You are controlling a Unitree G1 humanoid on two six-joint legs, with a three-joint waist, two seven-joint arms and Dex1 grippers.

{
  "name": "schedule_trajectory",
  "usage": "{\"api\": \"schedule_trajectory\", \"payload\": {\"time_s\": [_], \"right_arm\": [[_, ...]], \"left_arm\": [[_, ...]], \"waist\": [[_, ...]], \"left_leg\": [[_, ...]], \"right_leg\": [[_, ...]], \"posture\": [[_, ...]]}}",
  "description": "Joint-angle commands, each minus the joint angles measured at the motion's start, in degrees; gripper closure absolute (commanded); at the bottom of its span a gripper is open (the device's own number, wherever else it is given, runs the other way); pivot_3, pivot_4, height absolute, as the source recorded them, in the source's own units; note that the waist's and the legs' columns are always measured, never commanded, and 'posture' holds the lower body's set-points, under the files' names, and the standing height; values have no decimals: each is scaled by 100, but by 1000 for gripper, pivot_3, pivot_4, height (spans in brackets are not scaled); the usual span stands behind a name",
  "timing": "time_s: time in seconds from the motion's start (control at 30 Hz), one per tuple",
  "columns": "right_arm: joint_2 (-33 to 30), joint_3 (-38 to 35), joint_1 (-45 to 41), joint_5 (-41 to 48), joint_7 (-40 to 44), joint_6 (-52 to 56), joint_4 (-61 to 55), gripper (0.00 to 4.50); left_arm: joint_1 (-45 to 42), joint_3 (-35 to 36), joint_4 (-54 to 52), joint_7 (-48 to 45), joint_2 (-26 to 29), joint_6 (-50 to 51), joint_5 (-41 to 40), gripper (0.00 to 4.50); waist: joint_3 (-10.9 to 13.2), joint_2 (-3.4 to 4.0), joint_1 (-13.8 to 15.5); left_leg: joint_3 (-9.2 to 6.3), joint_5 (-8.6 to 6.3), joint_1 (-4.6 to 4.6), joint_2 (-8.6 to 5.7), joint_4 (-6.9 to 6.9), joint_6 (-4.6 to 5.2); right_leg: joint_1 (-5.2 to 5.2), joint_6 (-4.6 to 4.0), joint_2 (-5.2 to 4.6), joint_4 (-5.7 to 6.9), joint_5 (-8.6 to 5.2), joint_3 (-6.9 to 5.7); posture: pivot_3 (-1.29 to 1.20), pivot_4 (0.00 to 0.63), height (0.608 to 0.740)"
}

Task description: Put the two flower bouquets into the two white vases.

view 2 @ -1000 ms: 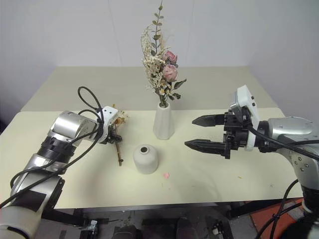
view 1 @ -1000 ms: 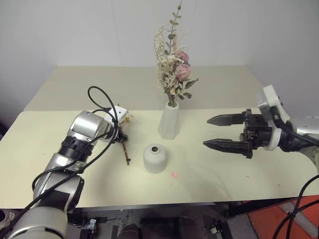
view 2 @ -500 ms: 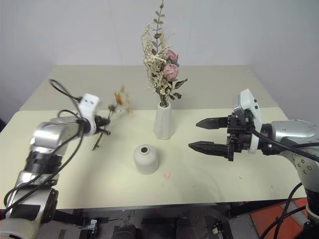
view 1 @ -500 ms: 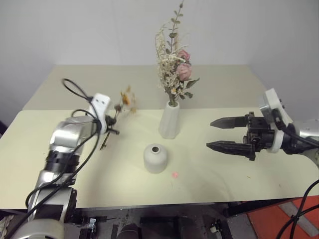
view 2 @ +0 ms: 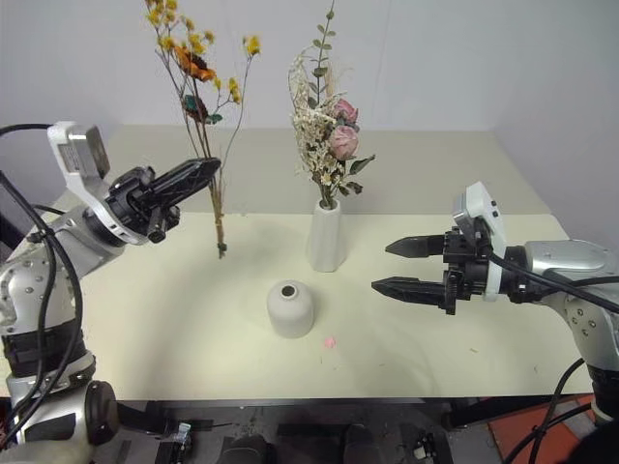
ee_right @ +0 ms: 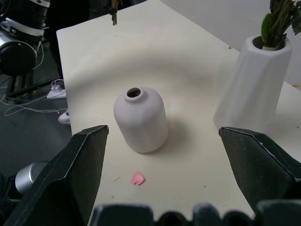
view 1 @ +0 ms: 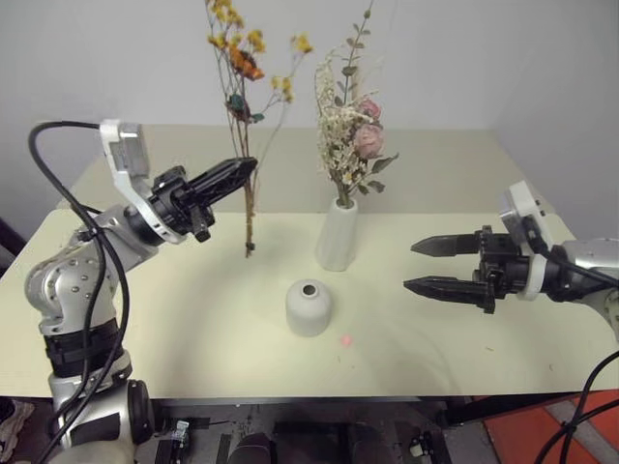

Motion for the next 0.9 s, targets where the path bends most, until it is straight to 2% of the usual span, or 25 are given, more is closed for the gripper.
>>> {"api": "schedule_trajectory", "payload": {"time_s": [0.03,0.47,0.9], "right_arm": [[-26,-32,-9,71,139,-47,-64,0],[-10,-53,243,84,410,-123,-168,0],[-6,-125,345,64,316,-163,-267,0]], "left_arm": [[-229,-228,36,-203,-154,-312,-119,4464],[-123,-1334,544,-1000,-661,-1311,663,4464],[213,-1695,713,-1231,-728,-1806,1127,4464]], "waist": [[0,0,1],[0,0,-8],[0,0,-4]], "left_leg": [[0,0,0,0,0,0],[1,0,2,0,0,1],[0,-1,1,0,0,2]], "right_leg": [[0,0,0,0,0,0],[4,0,3,-2,0,1],[4,0,2,-4,0,2]], "posture": [[0,150,740],[0,150,740],[0,150,740]]}}
